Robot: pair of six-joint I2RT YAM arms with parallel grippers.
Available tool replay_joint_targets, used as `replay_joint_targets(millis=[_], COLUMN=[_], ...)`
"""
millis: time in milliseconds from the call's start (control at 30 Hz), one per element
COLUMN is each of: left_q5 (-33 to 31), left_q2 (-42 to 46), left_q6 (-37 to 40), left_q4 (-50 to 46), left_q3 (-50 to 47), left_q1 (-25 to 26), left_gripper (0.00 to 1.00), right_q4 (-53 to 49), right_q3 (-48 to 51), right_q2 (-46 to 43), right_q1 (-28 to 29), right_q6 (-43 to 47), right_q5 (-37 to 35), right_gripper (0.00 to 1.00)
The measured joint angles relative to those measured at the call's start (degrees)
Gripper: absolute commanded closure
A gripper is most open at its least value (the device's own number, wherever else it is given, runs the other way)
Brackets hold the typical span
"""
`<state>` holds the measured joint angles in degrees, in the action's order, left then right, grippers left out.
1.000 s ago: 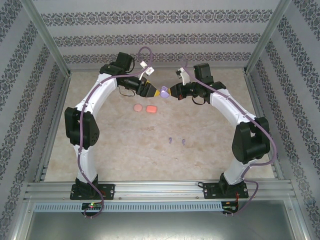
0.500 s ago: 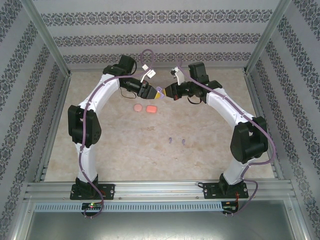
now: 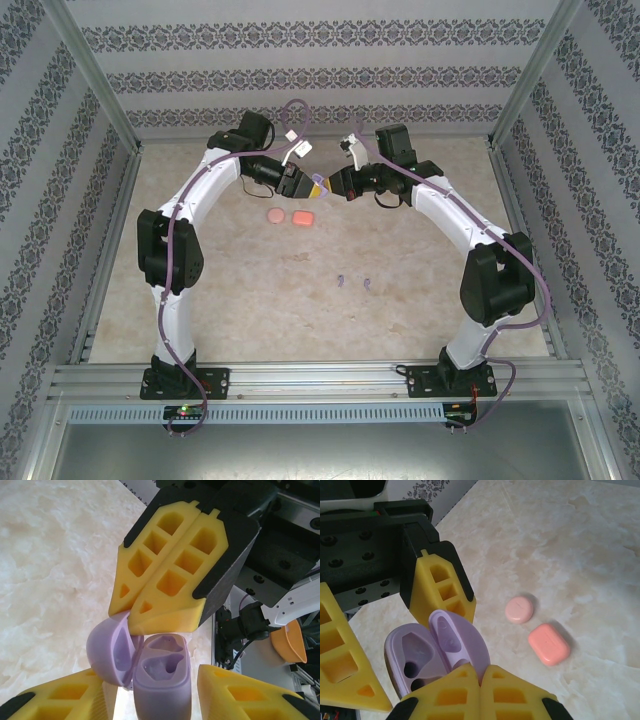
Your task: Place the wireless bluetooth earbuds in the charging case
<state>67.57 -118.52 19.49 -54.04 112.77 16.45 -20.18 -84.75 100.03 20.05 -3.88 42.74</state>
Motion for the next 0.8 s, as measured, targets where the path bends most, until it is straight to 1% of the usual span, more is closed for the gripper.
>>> replay_joint_targets(millis=[167, 667, 800], left_q5=[0.76, 1.73, 2.29], left_q2=[-0.11, -0.83, -0.85], left_q6=[0.42, 2.45, 3.06], left_q4=[-0.92, -3.82, -4.46], left_q3=[0.35, 1.99, 2.19], left_q1=[0.00, 0.04, 0.04], left_gripper=[0.61, 0.68, 0.75], right_q4=[-0.39, -2.86, -4.07], right_q3=[-0.59, -2.10, -2.95], right_q2=[0.00, 0.22, 0.42], right_q1=[0.13, 0.37, 0.39], right_q6=[0.00, 1.38, 2.27], right_q5=[0.00, 0.02, 0.00], right_gripper=[1.00, 1.00, 1.00])
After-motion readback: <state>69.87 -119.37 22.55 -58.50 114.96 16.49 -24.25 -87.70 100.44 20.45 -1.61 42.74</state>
